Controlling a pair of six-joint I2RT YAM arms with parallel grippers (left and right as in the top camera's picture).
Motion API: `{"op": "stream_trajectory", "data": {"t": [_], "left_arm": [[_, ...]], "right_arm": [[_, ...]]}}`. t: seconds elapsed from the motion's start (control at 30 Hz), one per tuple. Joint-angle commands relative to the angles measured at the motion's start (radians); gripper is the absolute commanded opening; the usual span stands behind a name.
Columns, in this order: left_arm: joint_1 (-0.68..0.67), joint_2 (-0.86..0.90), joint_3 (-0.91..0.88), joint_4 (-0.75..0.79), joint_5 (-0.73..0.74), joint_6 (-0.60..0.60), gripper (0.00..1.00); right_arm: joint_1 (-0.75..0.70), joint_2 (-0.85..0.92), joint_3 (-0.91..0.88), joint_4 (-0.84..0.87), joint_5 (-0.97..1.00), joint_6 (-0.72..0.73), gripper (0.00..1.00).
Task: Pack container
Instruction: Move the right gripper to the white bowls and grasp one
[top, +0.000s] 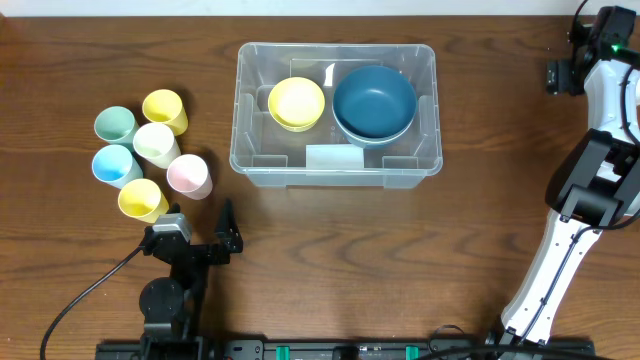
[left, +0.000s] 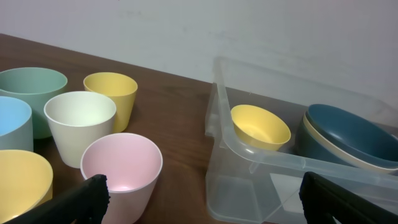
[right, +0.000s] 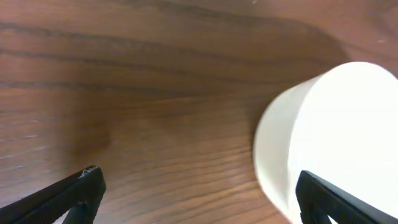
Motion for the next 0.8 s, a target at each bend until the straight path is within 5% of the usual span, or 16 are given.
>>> {"op": "stream_trajectory", "data": {"t": [0.0,0.4,0.77], "left_arm": [[-0.002,-0.006,-0.023,-0.024,0.011,0.001,0.98],[-0.002,-0.006,-0.023,-0.024,0.011,0.001,0.98],[-0.002,-0.006,-0.023,-0.024,0.011,0.002,0.98]], "right_arm": [[-0.01,-0.038,0.016,0.002,0.057,-0.068,0.99],[-0.061,-0.049,0.015,-0.01,0.008,-0.019,0.94],[-0.154,-0.047,0.008,-0.025,-0.103,0.063,0.53]]}}
